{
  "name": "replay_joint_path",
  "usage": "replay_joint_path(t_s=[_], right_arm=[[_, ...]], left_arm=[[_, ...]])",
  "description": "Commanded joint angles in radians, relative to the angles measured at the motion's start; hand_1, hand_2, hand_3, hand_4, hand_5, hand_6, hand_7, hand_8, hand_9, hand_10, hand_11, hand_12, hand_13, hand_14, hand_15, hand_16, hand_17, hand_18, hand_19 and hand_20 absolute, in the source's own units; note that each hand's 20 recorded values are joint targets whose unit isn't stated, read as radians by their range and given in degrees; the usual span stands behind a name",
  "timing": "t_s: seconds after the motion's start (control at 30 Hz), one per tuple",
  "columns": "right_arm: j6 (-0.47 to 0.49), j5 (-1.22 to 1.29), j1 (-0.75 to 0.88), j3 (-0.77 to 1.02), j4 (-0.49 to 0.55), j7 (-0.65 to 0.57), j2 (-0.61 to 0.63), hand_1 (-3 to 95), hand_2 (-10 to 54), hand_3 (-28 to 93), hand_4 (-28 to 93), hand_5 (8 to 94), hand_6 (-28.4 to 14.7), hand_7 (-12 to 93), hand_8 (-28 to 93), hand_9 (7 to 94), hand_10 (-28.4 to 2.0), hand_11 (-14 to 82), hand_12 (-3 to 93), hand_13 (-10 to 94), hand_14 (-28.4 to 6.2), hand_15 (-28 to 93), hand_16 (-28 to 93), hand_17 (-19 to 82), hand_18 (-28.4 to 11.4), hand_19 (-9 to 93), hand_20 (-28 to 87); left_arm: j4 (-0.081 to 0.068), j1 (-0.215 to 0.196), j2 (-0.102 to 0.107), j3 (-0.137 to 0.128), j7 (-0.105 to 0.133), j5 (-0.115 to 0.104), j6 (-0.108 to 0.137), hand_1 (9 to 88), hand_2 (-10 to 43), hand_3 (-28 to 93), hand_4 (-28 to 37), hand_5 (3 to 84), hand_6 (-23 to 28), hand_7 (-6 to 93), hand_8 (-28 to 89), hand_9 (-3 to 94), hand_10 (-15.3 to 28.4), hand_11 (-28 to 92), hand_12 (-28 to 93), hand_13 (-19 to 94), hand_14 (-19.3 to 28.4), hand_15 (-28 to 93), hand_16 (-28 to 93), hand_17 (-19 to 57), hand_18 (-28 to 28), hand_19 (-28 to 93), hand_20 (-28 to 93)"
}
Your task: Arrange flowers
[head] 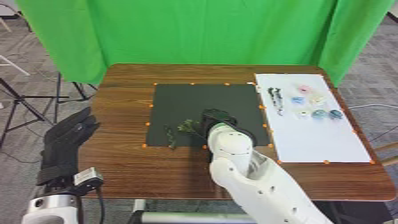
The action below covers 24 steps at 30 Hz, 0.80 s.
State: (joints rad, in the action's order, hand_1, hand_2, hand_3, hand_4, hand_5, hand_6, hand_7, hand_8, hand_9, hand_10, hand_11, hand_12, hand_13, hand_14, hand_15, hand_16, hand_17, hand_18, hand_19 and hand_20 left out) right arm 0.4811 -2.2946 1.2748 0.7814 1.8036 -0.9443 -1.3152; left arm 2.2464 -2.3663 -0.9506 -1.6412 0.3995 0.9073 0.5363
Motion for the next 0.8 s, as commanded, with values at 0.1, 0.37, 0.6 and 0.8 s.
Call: replay_joint_path(t_s=[0.1,0.37,0.6,0.8], right_arm=[[0.047,-0.034,0.016,0.004,0.001,0.008,-0.051,44.6,-2.2,75,-24,86.0,-5.1,23,16,86.9,-13.0,53.2,27.7,90,-5.2,75,24,64,-20.7,93,34],[0.097,-0.054,0.030,0.016,0.012,0.008,-0.062,37.3,-0.7,74,-21,85.7,-4.7,27,-7,86.8,-13.4,51.9,28.1,89,-5.4,74,24,64,-20.5,93,34],[0.098,-0.075,0.019,0.005,0.011,0.003,-0.052,35.8,-0.6,73,-21,85.4,-5.2,26,-7,86.4,-13.7,51.4,27.8,89,-5.2,73,24,64,-19.8,93,31],[0.088,-0.101,0.026,0.011,0.054,0.013,-0.049,33.8,-0.9,72,-21,85.1,-5.7,26,-7,85.8,-14.1,51.3,27.8,88,-5.2,73,24,64,-19.5,93,30]], left_arm=[[-0.002,0.006,0.006,0.008,-0.008,0.005,-0.001,25.8,5.2,83,-19.9,41.6,11.1,15.1,-11,33.8,19.8,36,6,21,25.7,61,-17,-9.4,21.0,59,3],[0.002,-0.007,0.007,0.004,-0.006,0.000,0.006,26.2,5.3,84,-19.6,41.7,11.1,15.2,-11,33.8,19.7,36,6,21,25.7,62,-17,-9.4,21.0,59,3],[0.003,-0.008,0.000,0.004,-0.011,0.006,0.004,26.2,5.3,84,-19.3,41.7,11.1,15.3,-11,33.9,19.7,36,6,21,25.6,61,-17,-9.4,21.0,59,3],[0.009,-0.027,-0.011,-0.012,-0.017,0.011,0.004,26.2,5.3,84,-19.2,41.7,11.1,15.2,-11,33.9,19.7,36,6,21,25.7,61,-17,-9.4,20.9,59,3]])
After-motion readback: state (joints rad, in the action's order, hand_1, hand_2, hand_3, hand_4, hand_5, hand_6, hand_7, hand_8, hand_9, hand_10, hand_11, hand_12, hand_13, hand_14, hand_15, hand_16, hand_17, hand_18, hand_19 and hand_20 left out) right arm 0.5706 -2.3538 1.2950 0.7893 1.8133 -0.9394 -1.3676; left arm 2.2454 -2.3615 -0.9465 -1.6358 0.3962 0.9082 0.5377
